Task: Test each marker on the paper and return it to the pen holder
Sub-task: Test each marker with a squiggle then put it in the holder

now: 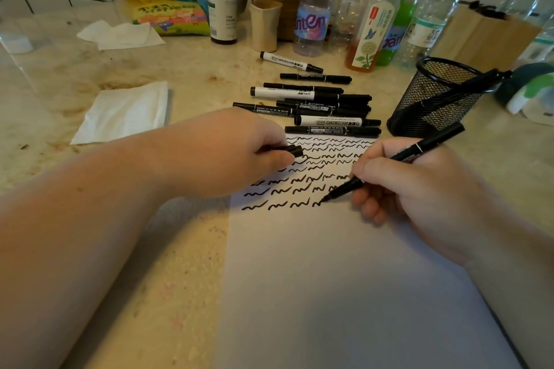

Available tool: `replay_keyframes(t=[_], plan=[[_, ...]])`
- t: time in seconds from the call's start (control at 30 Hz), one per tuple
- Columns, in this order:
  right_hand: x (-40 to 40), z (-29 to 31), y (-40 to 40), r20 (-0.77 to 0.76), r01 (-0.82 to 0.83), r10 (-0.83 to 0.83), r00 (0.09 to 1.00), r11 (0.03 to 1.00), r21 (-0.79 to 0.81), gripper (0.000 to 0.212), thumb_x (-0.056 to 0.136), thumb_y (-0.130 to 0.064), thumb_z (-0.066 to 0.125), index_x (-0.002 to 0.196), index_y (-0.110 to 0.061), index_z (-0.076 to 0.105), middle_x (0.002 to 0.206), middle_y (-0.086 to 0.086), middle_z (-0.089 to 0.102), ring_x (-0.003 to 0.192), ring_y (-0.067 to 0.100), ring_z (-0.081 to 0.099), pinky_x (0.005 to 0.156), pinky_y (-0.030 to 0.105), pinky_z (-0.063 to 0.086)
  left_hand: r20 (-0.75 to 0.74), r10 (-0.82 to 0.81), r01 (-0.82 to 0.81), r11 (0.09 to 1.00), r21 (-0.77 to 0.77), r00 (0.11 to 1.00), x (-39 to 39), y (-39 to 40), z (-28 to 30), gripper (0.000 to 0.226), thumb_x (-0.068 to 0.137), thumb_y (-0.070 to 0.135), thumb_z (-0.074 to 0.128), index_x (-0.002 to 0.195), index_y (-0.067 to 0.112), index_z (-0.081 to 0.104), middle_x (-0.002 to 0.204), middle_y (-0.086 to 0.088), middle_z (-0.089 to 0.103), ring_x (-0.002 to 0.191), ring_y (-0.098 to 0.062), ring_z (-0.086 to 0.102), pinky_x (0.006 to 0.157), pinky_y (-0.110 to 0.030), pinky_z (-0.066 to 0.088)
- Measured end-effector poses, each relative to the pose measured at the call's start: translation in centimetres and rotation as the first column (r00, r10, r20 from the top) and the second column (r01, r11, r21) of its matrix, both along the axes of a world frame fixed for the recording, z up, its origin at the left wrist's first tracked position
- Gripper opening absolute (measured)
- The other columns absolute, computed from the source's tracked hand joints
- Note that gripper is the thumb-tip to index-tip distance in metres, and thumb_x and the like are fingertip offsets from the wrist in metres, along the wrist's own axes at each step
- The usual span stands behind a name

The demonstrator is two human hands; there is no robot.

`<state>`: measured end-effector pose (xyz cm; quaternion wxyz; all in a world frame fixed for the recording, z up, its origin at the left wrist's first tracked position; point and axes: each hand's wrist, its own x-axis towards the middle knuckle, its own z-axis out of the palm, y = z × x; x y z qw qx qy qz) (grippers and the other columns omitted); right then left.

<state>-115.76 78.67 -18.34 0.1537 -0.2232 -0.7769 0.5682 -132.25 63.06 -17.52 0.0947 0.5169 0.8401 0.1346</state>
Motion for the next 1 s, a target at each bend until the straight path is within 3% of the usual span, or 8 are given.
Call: replay_keyframes(t=[0.13,0.3,0.5,0.6,0.73,0.83,1.0], plan=[[0.1,-0.2,0.3,0.008,0.016,-0.016,1.000,1.000,-0.017,0.018,0.087,-0.002,0.061,0.071,0.005,0.061,0.054,0.014,0.065,0.043,0.020,0.056,0.039,0.025,0.043,-0.001,0.009,-0.009,1.000,-0.006,1.000,0.0,0.0,0.0,0.027,0.095,0.051,0.046,0.086,0.032,0.063,0.072,0.008,0.063,0.067,-0.006,0.057,0.060,-0.026,0.045],[0.1,-0.3,0.7,-0.052,0.012,-0.013,0.999,1.000,-0.025,0.017,0.076,-0.017,0.063,0.061,-0.012,0.068,0.052,0.011,0.063,0.043,0.021,0.054,0.040,0.026,0.042,-0.001,0.010,-0.010,1.000,-0.003,1.000,0.0,0.0,0.1,0.027,0.095,0.051,0.046,0.084,0.032,0.062,0.072,0.008,0.063,0.068,-0.007,0.057,0.061,-0.027,0.046],[0.1,-0.2,1.4,-0.191,0.010,-0.010,0.981,1.000,-0.002,0.017,0.079,-0.021,0.065,0.066,-0.011,0.065,0.050,0.004,0.051,0.046,0.023,0.046,0.045,0.028,0.037,0.030,-0.008,0.007,1.000,0.026,1.000,0.2,-0.1,0.3,0.016,0.096,0.047,0.049,0.090,0.038,0.061,0.076,0.012,0.064,0.070,-0.004,0.057,0.063,-0.026,0.046],[0.0,-0.1,1.5,-0.279,-0.018,0.000,0.960,0.998,-0.061,0.011,0.080,-0.017,0.065,0.071,-0.017,0.070,0.053,0.004,0.055,0.049,0.023,0.050,0.046,0.028,0.040,0.061,-0.020,0.018,0.999,0.038,0.998,0.3,-0.2,0.4,0.013,0.096,0.045,0.050,0.095,0.041,0.062,0.077,0.013,0.066,0.071,-0.004,0.059,0.064,-0.026,0.048],[-0.1,0.1,1.5,-0.344,-0.108,0.011,0.939,0.958,-0.266,0.027,0.087,-0.022,0.055,0.076,-0.014,0.079,0.059,0.008,0.064,0.055,0.020,0.060,0.051,0.028,0.050,0.077,-0.007,0.005,1.000,0.028,0.997,0.4,-0.2,0.4,0.013,0.096,0.044,0.050,0.101,0.042,0.062,0.080,0.013,0.067,0.072,-0.004,0.061,0.066,-0.026,0.050],[-0.2,0.0,1.4,-0.343,-0.125,0.023,0.939,0.952,-0.279,0.030,0.090,-0.018,0.052,0.078,-0.013,0.079,0.062,0.009,0.067,0.057,0.020,0.063,0.053,0.028,0.053,0.080,-0.006,0.003,0.999,0.036,0.997,0.4,-0.2,0.5,0.013,0.096,0.044,0.050,0.101,0.042,0.062,0.080,0.013,0.068,0.071,-0.003,0.061,0.064,-0.024,0.049],[-0.3,0.0,1.1,-0.307,-0.103,0.015,0.952,0.956,-0.274,0.018,0.080,-0.016,0.058,0.074,-0.013,0.075,0.064,0.014,0.069,0.055,0.022,0.064,0.051,0.027,0.053,0.103,-0.033,0.025,0.997,0.075,0.994,0.6,-0.2,0.6,0.014,0.094,0.046,0.051,0.103,0.044,0.062,0.081,0.015,0.068,0.072,-0.003,0.060,0.063,-0.022,0.047]])
